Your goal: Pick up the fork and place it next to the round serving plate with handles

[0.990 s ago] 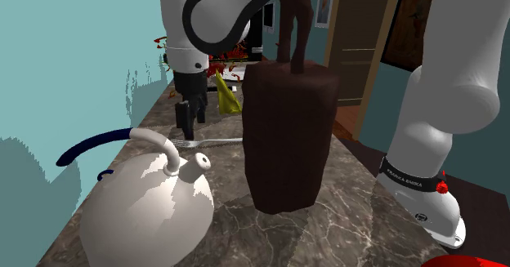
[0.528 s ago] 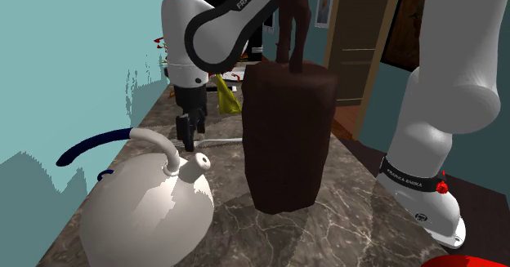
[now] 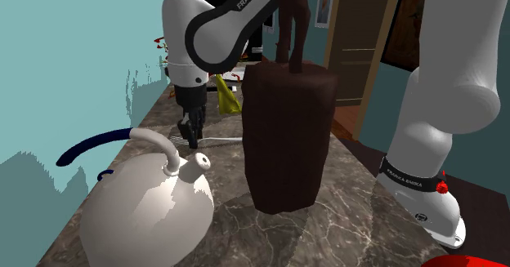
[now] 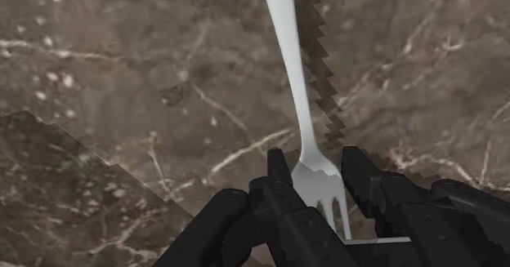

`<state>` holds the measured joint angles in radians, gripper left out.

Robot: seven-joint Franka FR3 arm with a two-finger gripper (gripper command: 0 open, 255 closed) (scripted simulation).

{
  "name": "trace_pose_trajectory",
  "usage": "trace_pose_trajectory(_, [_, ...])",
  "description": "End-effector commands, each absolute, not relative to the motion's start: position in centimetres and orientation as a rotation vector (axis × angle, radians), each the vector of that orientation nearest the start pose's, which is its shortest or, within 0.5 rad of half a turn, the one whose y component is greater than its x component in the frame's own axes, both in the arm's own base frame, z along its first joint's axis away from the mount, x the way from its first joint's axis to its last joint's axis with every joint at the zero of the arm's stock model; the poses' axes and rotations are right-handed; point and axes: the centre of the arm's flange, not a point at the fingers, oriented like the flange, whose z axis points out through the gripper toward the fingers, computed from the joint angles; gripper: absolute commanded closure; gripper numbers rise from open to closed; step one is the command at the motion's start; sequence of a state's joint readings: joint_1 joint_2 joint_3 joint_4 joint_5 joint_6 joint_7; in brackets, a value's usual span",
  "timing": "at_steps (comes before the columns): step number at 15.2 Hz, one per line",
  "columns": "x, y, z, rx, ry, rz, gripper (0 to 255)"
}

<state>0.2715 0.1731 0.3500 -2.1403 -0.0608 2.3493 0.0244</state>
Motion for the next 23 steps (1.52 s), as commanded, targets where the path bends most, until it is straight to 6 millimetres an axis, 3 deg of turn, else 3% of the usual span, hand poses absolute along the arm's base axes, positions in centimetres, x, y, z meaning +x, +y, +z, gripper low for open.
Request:
trace_pose_trajectory(1, [46.0,32.9,33.1,-2.954,-0.975,-0.054,255])
trace_pose_trajectory(8, [46.0,32.9,33.1,-2.954,-0.975,-0.054,255])
trace_pose_trajectory(23, [46.0,32.9,41.0,-2.954,-0.975,-0.054,255])
